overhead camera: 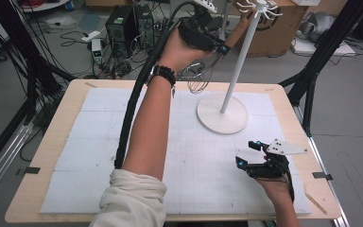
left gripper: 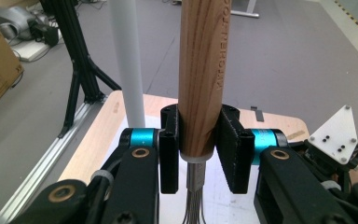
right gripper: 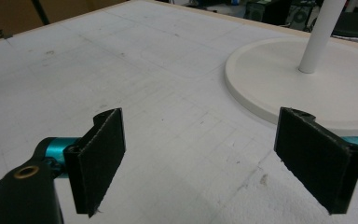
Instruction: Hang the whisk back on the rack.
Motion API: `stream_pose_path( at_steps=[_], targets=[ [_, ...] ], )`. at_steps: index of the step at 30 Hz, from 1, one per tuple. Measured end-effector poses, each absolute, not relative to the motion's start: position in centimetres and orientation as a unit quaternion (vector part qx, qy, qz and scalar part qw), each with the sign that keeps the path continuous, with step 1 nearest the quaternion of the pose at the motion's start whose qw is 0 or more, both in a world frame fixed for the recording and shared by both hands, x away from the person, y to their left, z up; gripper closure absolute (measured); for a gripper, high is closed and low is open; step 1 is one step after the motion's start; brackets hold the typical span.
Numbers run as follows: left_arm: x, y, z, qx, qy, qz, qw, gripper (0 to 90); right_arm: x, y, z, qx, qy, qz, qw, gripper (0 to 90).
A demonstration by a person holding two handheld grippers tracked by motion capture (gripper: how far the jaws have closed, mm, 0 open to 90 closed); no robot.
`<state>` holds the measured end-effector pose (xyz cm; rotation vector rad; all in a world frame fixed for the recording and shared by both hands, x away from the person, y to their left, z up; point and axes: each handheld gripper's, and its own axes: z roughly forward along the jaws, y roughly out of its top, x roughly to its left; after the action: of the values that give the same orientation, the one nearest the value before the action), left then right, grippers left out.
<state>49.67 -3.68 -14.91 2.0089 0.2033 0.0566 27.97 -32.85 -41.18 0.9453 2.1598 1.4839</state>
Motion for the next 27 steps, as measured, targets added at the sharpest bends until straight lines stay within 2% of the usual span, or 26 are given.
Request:
stream_pose_path(
  at_steps=[27],
  targets=[
    [49.4,-5.6,-14.7,0.852,0.077,0.031,0.518,71.5,27.7,-33.0,-41.2,0.337,0.762,0.525,0.174,15.6]
  ],
)
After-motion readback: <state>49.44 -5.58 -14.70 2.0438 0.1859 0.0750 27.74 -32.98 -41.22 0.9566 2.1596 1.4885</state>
